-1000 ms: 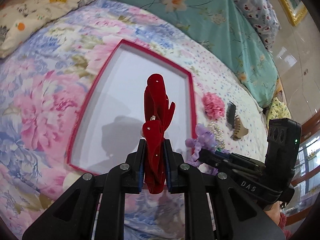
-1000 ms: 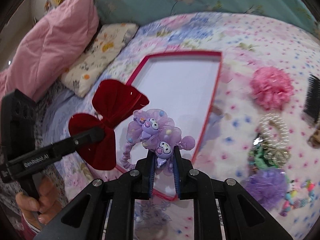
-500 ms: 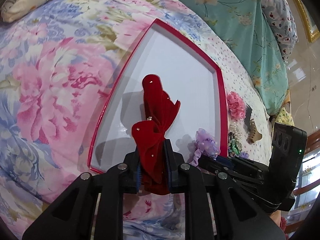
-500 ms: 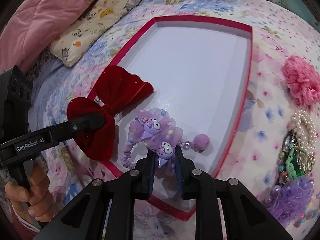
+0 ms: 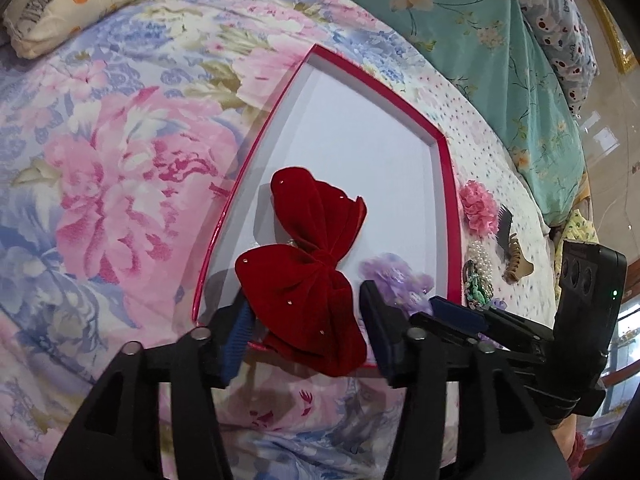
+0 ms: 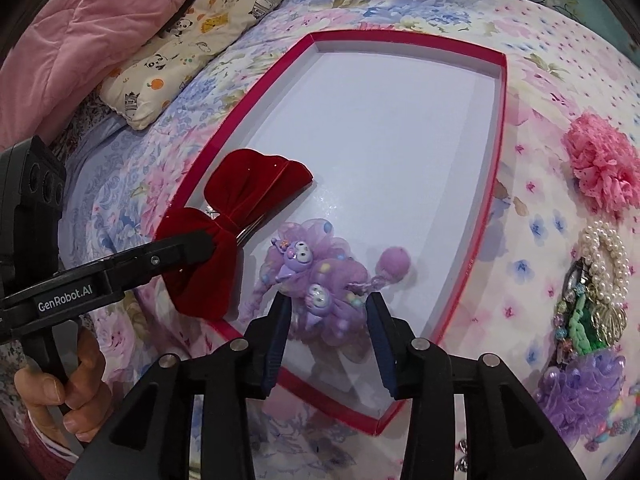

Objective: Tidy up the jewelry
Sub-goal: 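Carry the purple clip and red bow into the white box and open both tools, then grasp the tan claw clip with the right tool while the left tool grasps the pink flower scrunchie, then carry the claw clip and pink scrunchie into the box and open both tools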

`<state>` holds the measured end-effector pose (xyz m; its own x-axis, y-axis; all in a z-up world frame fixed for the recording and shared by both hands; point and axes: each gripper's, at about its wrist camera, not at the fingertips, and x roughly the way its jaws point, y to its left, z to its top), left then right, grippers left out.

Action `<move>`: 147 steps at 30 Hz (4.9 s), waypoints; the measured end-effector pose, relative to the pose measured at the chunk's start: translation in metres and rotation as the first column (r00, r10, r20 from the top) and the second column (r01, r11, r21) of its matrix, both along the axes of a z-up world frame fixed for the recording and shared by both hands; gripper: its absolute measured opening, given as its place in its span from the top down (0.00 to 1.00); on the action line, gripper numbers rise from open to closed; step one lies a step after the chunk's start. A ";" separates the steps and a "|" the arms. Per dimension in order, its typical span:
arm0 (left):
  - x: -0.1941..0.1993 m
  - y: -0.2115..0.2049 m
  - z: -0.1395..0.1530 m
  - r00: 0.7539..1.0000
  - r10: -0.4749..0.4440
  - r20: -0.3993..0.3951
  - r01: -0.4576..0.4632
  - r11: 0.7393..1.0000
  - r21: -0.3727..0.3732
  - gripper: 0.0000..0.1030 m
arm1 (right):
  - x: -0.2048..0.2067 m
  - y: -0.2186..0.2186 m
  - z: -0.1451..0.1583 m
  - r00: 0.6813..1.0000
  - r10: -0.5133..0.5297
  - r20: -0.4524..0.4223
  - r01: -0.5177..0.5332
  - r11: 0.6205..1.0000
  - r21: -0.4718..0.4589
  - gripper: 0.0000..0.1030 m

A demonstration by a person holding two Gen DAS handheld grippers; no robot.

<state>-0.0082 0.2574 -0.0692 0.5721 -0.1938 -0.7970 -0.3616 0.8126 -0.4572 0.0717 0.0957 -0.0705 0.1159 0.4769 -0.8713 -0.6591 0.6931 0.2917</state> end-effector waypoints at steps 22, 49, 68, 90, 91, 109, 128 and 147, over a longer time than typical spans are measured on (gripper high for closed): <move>-0.007 -0.035 0.050 0.998 -0.030 0.062 0.026 0.997 0.072 0.49 | 0.015 -0.120 0.033 0.968 -0.251 -0.016 0.251 0.958 0.138 0.53; 0.074 -0.143 0.063 0.963 -0.262 0.056 0.256 0.961 0.101 0.39 | 0.068 -0.286 0.041 0.772 -0.635 0.012 0.619 0.757 0.209 0.51; 0.188 -0.195 0.038 0.934 -0.358 -0.004 0.355 0.925 0.134 0.29 | 0.127 -0.274 0.003 0.670 -0.741 -0.039 0.735 0.655 0.176 0.34; 0.223 -0.204 0.022 0.915 -0.402 0.026 0.397 0.910 0.121 0.87 | 0.132 -0.285 0.023 0.675 -0.736 0.049 0.706 0.664 0.245 0.98; 0.219 -0.202 0.027 0.916 -0.399 0.039 0.392 0.912 0.117 0.87 | 0.130 -0.284 0.026 0.683 -0.729 0.047 0.697 0.670 0.254 0.96; 0.137 -0.123 0.070 0.959 -0.245 0.141 0.235 0.968 0.084 0.87 | 0.094 -0.232 0.070 0.798 -0.601 0.048 0.552 0.760 0.343 0.97; 0.109 -0.020 0.063 0.988 -0.046 0.146 0.036 0.997 0.073 0.87 | 0.097 -0.096 0.071 0.915 -0.403 0.027 0.365 0.852 0.375 0.97; 0.157 0.023 0.015 0.996 -0.003 0.086 -0.002 0.998 0.059 0.87 | 0.139 -0.005 0.032 0.938 -0.329 0.107 0.293 0.920 0.261 0.97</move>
<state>0.1484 0.2807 -0.0544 0.6388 -0.1482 -0.7550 -0.3223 0.8395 -0.4375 0.2107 0.0912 -0.0387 0.4090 0.5867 -0.6989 -0.4690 0.7922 0.3906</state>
